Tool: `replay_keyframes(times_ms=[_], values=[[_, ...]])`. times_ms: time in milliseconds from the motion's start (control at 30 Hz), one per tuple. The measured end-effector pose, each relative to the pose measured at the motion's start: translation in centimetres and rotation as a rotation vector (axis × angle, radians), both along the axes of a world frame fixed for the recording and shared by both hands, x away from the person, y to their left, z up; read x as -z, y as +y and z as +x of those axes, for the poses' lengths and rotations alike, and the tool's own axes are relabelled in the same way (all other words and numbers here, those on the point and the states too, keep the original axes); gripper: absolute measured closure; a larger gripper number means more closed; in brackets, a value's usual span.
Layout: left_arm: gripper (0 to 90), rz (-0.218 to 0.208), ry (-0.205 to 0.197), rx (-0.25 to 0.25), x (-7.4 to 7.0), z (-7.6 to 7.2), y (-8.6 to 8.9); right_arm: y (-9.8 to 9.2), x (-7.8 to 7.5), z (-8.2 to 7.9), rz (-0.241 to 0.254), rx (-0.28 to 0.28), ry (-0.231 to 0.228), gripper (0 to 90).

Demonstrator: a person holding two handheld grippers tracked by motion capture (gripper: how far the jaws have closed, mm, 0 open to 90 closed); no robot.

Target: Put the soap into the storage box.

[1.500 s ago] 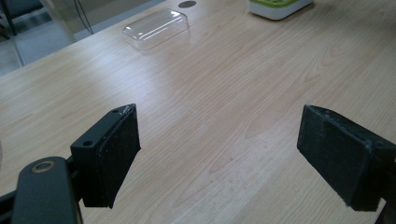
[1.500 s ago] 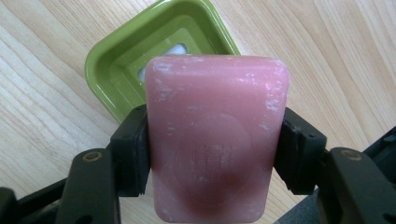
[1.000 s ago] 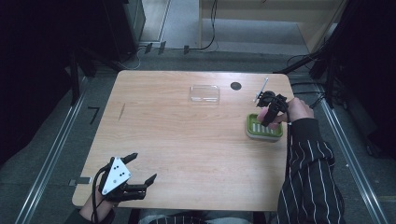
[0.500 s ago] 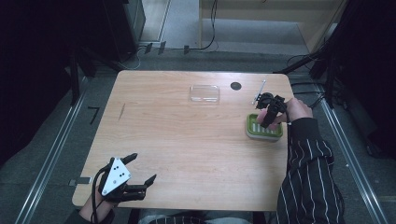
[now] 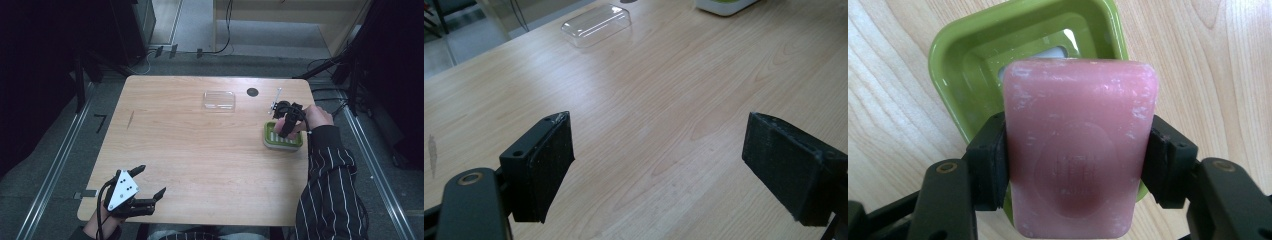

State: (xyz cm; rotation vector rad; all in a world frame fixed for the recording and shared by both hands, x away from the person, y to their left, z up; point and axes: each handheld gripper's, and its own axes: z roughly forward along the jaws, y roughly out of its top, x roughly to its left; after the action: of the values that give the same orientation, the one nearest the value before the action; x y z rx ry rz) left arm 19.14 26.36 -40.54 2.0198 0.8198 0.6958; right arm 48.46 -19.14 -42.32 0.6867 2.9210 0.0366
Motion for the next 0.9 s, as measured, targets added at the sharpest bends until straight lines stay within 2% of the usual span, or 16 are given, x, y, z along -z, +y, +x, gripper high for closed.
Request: replay_keyframes(times_ms=[67, 400, 600, 900], values=[[14.0, -0.001, 0.0, -0.002, 0.0, 0.0, 0.1, 0.1, 0.2, 0.1, -0.008, -0.027, 0.001, 38.5], [14.0, 0.003, 0.001, -0.014, 0.0, -0.3, 0.3, 0.4, 0.8, 0.2, -0.021, -0.07, 0.009, 38.5], [14.0, 0.004, 0.001, -0.02, 0.0, -0.4, 0.4, 0.6, 1.1, 0.2, -0.047, -0.108, 0.009, 38.5], [14.0, 0.003, 0.001, -0.021, 0.0, -0.5, 0.5, 0.8, 1.3, 0.1, -0.047, -0.146, 0.004, 38.5]])
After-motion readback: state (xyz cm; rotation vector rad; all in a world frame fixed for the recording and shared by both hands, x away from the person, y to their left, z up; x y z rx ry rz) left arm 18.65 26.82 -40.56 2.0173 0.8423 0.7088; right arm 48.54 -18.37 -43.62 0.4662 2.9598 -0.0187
